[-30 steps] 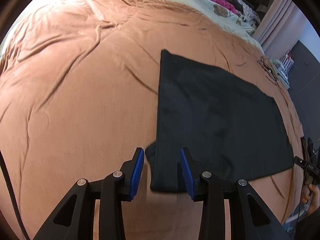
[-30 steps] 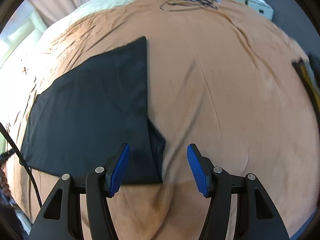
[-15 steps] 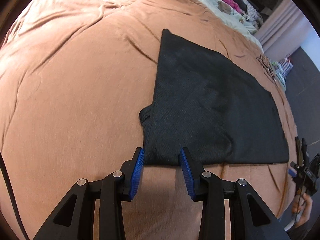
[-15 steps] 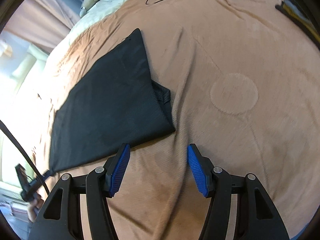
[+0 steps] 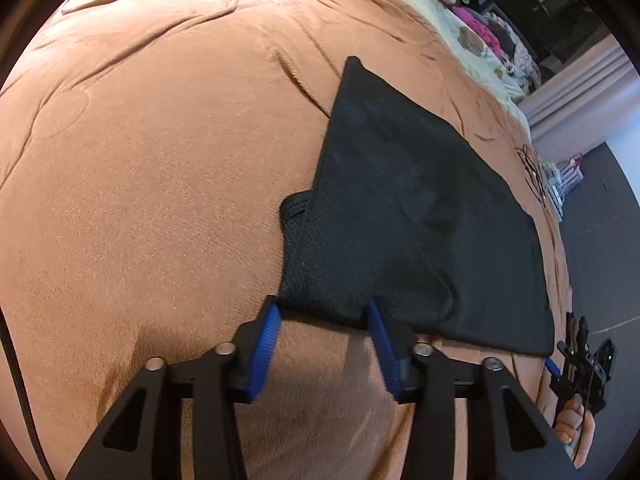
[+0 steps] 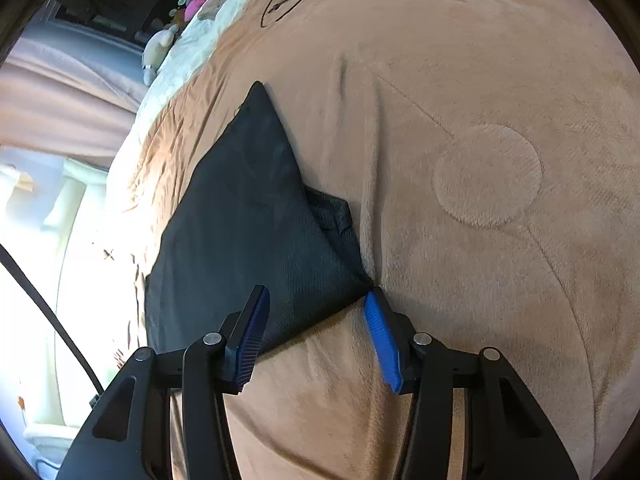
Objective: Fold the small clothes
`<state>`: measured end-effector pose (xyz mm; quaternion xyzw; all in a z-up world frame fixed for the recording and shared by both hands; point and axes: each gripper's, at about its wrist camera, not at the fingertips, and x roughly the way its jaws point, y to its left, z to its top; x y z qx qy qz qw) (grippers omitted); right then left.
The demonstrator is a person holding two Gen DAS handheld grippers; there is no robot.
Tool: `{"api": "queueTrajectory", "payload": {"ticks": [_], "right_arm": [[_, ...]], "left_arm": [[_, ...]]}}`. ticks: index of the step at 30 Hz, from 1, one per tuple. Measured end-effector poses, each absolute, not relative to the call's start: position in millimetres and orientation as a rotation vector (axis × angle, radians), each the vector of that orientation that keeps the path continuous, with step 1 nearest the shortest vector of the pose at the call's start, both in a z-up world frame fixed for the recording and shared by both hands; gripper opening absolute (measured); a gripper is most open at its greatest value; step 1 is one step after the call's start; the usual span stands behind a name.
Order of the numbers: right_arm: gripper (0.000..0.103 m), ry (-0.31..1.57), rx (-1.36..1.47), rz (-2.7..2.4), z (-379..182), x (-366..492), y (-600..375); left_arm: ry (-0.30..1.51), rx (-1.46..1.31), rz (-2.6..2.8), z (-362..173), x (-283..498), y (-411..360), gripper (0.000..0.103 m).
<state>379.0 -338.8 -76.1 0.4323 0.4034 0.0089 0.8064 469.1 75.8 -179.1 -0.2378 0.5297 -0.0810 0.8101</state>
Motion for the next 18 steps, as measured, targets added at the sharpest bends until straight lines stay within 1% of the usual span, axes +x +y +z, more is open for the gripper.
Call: {"api": "queueTrajectory", "payload": {"ticks": [1, 4, 5, 6, 8, 9, 10, 11, 12, 13, 15, 18], "right_arm": [[0.047, 0.864, 0.934, 0.02, -77, 378, -339], [0.047, 0.883, 0.967, 0.044, -82, 375, -333], [0.047, 0.887, 0.974, 0.057, -84, 375, -331], [0.047, 0.894, 0.97, 0.065, -86, 376, -330], [0.047, 0.897, 0.955, 0.058, -88, 380, -332], [0.042, 0.888, 0.956, 0.053, -88, 382, -335], [0.029, 0.878, 0.955, 0.038, -86, 383, -337], [0.023, 0.875, 0.935, -0.001, -84, 385, -339], [0.012, 0.872, 0.912, -0.035, -83, 386, -340], [0.004, 0.864, 0.894, -0.052, -82, 387, -343], [0.004, 0.842, 0.867, -0.059, -80, 387, -346], [0.004, 0.839, 0.844, -0.056, -82, 383, -346]], "left_arm": [[1.133, -0.518, -0.171, -180, 470, 77, 0.041], [1.132, -0.564, -0.171, -182, 471, 82, 0.04], [1.131, -0.564, -0.17, -182, 471, 81, 0.038], [1.13, -0.552, -0.161, -182, 472, 80, 0.035], [1.133, -0.542, -0.146, -182, 473, 82, 0.015], [1.133, -0.547, -0.149, -182, 473, 82, 0.013], [1.131, -0.544, -0.153, -181, 474, 81, 0.009], [1.127, -0.527, -0.152, -179, 475, 80, 0.008], [1.114, -0.495, -0.145, -175, 475, 78, 0.008], [1.099, -0.475, -0.138, -171, 475, 78, 0.008], [1.082, -0.48, -0.141, -166, 475, 82, 0.008], [1.119, -0.533, -0.153, -172, 477, 89, 0.011]]}}
